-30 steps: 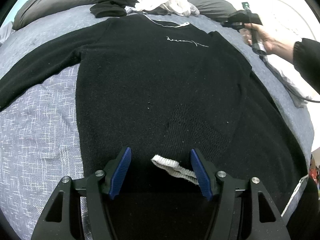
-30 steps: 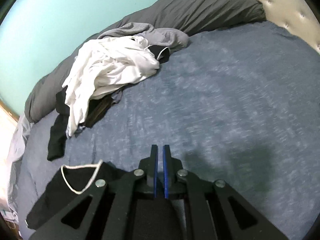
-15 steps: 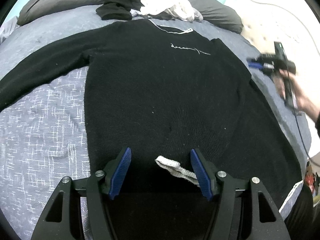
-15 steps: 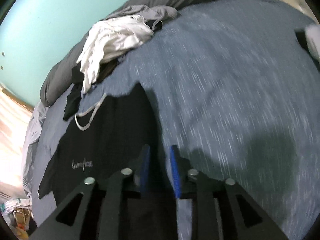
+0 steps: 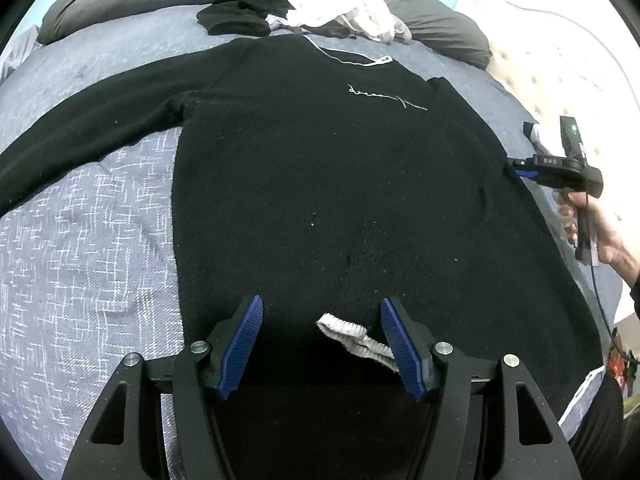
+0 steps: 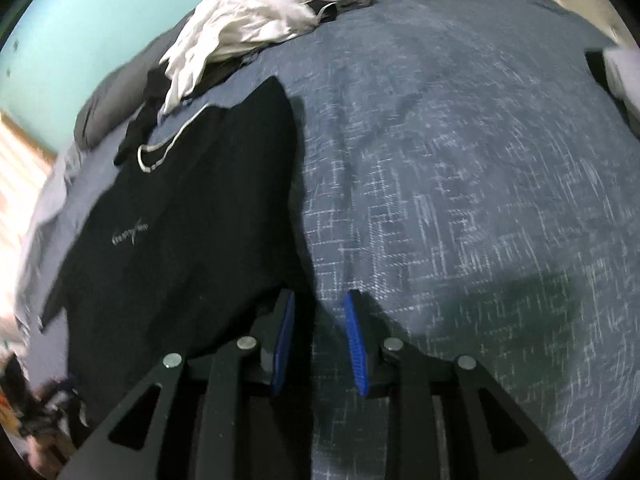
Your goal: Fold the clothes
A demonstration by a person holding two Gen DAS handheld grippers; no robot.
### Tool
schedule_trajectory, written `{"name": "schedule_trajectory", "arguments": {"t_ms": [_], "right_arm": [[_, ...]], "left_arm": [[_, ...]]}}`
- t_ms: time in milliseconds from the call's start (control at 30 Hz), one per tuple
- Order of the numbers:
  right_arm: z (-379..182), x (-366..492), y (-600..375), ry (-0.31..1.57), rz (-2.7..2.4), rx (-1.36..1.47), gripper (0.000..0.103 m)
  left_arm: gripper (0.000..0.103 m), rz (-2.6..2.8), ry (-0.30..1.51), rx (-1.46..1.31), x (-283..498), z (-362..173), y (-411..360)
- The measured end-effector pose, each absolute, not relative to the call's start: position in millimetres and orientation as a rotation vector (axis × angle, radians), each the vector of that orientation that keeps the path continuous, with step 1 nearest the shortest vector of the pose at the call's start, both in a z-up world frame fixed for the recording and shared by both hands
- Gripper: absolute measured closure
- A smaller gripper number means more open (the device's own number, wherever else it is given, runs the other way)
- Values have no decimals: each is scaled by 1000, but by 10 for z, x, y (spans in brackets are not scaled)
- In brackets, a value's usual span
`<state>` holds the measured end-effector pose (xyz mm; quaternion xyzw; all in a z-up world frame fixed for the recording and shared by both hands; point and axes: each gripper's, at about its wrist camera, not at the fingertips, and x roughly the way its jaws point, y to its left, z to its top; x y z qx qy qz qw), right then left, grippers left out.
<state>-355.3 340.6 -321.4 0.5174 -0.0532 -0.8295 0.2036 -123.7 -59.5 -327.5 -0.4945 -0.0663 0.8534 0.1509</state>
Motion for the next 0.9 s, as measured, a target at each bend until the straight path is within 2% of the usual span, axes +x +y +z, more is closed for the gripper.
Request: {"name": "schedule_trajectory", "arguments": {"t_ms": [167, 233, 267, 300, 600, 900], "right_arm": [[-3226, -3590, 3259, -4, -2325, 1403, 78], [-3220, -3574, 3214, 63, -2327, 1379, 87], [-3217, -3567, 3192, 97, -2327, 1366, 96], [-3205, -3560, 3206, 96, -2338, 1359, 97], [-3197, -3559, 3326, 52, -2410, 1357, 99], [-3222, -3595, 3355, 94, -2422, 1378, 99]], "left_arm": [[37, 2452, -182, -1421, -1239, -3279, -582], [37, 2450, -180, -1421, -1239, -3274, -584], [37, 2450, -180, -1421, -1237, -3273, -584], [37, 2449, -180, -1421, -1235, -3272, -585], [37, 2446, -178, -1422, -1220, -3269, -593], [37, 2443, -183, -1423, -1228, -3279, -609]]}}
